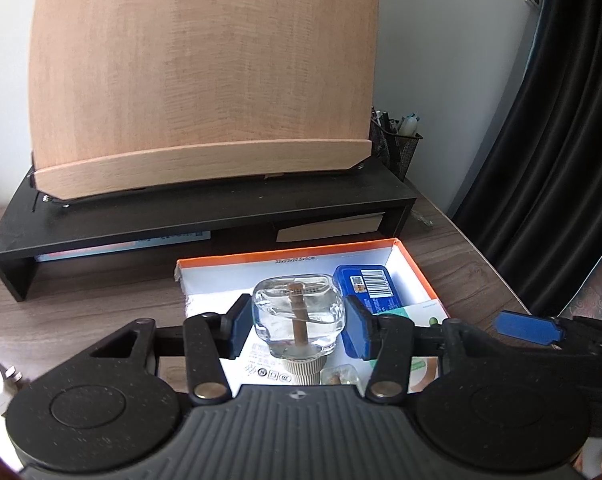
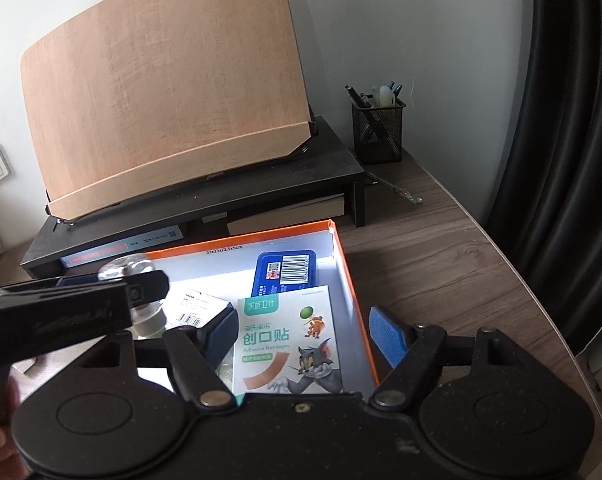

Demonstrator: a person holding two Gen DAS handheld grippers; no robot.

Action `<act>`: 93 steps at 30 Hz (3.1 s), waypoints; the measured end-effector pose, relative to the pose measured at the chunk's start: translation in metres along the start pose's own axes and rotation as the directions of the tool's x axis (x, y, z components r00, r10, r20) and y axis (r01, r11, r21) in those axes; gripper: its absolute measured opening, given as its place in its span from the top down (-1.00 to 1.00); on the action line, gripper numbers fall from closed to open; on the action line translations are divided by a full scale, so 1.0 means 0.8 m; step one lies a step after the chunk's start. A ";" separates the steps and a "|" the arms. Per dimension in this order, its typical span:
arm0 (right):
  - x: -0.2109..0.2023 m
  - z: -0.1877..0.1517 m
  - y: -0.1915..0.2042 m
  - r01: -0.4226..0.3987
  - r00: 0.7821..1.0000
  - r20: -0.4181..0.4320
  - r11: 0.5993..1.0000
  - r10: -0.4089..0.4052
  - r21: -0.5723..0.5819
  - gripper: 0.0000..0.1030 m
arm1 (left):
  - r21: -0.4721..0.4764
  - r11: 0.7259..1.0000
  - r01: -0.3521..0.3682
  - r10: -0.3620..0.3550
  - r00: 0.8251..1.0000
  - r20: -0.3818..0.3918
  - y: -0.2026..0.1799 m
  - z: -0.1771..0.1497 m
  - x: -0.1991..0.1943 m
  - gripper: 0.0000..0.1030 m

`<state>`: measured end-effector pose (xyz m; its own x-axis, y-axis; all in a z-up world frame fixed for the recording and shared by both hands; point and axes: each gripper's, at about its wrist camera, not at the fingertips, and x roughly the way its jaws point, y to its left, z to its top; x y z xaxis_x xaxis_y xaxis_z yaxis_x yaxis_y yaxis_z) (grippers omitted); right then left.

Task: Organize rigid objects
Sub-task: 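Open the left gripper to drop the glass bottle while the right gripper releases the bandage box, then move the left gripper to the black charger while the right gripper approaches the white cube charger, then grasp the black charger with the left gripper while the right gripper grasps the white cube charger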

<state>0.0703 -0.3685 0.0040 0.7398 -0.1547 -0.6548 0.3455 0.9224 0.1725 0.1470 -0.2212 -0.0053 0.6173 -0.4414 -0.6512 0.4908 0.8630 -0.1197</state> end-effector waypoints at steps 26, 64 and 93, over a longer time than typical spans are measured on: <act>-0.050 -0.010 0.010 -0.082 0.995 0.050 0.995 0.085 -0.054 -0.71 | -0.099 0.990 -0.105 0.106 0.994 0.008 0.016 -0.021 -0.059 -0.50; -0.037 -0.075 0.167 -0.295 0.955 -0.144 0.893 0.261 -0.339 -0.71 | -0.415 0.755 -0.508 0.505 0.854 -0.127 0.183 -0.208 -0.124 0.19; 0.141 -0.099 0.441 -0.397 0.909 -0.293 0.828 0.295 -0.397 -0.72 | -0.450 0.795 -0.407 0.443 0.896 -0.027 0.333 -0.180 -0.195 0.30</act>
<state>0.2300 -0.0323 -0.0676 0.6053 0.2355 -0.7603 -0.2366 0.9653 0.1105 0.0934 0.1131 -0.0435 0.7542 -0.0064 -0.6566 -0.1373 0.9763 -0.1672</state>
